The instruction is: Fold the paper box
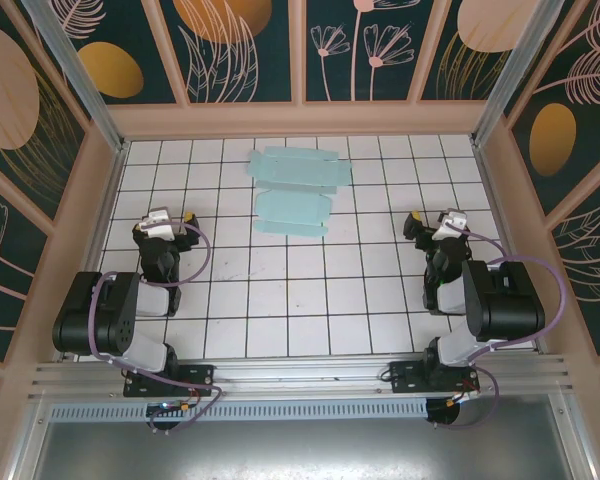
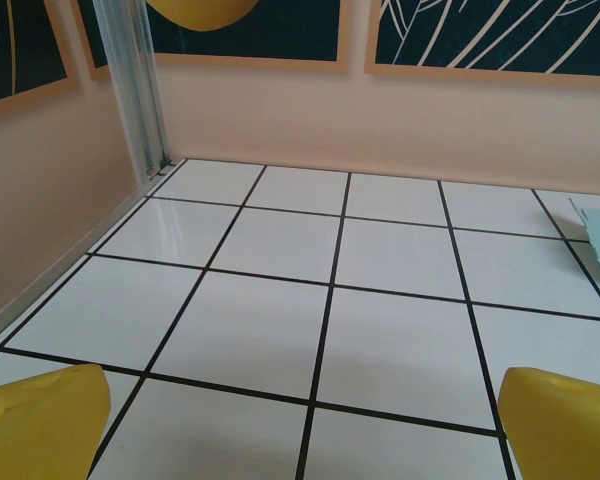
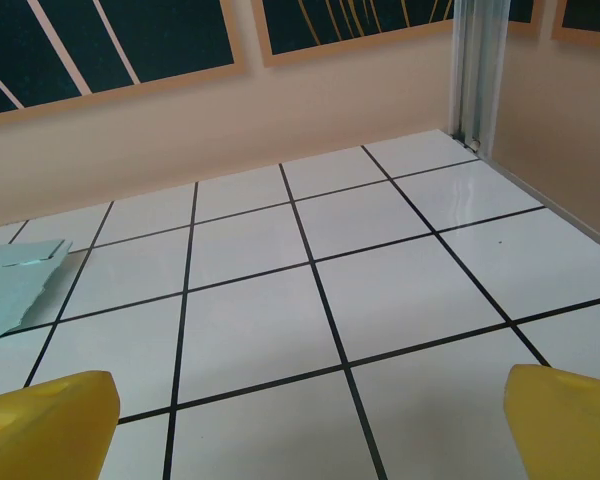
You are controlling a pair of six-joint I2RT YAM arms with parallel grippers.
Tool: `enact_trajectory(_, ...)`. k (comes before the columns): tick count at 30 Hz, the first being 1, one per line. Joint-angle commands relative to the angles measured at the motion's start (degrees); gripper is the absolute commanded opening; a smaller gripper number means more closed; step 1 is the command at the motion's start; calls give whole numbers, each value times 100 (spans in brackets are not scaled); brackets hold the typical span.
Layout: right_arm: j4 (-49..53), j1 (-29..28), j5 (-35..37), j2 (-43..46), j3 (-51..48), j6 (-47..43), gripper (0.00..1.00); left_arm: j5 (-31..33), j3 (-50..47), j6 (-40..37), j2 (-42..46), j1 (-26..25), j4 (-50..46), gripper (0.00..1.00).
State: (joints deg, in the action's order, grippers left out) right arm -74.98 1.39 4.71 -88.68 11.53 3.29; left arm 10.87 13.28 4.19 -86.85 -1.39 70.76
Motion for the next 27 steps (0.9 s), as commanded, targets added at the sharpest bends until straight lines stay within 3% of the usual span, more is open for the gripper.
enact_trajectory(1, -169, -25, 111, -39, 8, -92, 99, -77, 7, 33, -20, 33, 245, 99)
enact_trajectory(24, -10, 0, -356, -49, 101, -228, 99, -40, -33, 30, 15, 38, 278, 99)
enact_trajectory(27, -118, 2, -230, -43, 38, -170, 99, 5, 30, 43, 337, 33, -101, 99)
